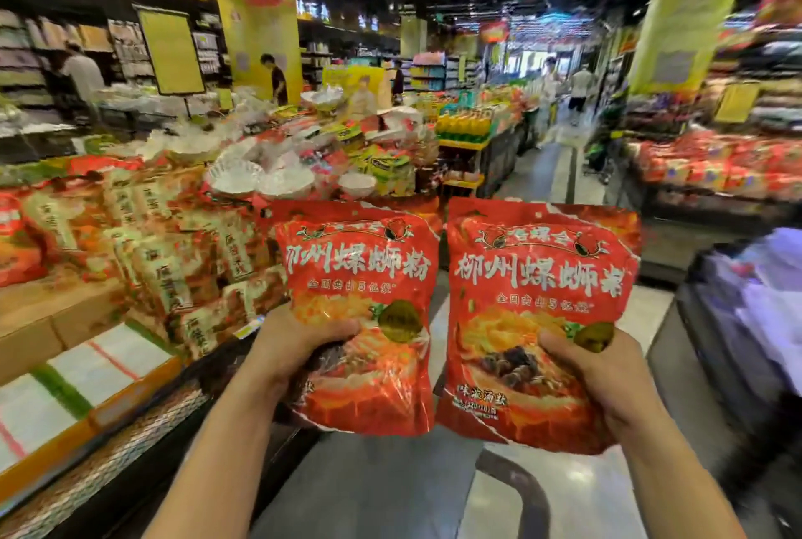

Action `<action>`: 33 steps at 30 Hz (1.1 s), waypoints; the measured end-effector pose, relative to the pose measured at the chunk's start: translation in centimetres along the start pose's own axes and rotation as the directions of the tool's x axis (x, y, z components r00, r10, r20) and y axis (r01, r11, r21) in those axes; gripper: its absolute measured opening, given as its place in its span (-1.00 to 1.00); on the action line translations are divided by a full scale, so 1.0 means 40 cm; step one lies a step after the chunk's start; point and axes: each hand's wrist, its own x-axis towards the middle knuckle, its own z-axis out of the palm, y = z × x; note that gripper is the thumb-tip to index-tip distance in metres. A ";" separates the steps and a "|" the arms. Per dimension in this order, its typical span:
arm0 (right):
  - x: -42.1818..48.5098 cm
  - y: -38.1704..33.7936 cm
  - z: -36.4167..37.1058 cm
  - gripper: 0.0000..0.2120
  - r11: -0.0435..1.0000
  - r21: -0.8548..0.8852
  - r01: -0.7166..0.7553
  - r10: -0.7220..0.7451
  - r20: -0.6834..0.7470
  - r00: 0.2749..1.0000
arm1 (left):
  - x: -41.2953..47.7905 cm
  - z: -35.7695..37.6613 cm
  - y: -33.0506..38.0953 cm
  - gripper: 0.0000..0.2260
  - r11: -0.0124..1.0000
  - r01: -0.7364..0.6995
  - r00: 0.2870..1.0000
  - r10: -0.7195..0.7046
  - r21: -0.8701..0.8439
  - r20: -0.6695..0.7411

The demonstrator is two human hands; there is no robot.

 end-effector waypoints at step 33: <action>1.756 0.278 -0.204 -0.68 0.999 0.036 -0.016 0.027 -0.341 0.940 | 1.760 1.108 0.070 -0.50 0.998 0.013 0.949 -0.033 0.066 0.315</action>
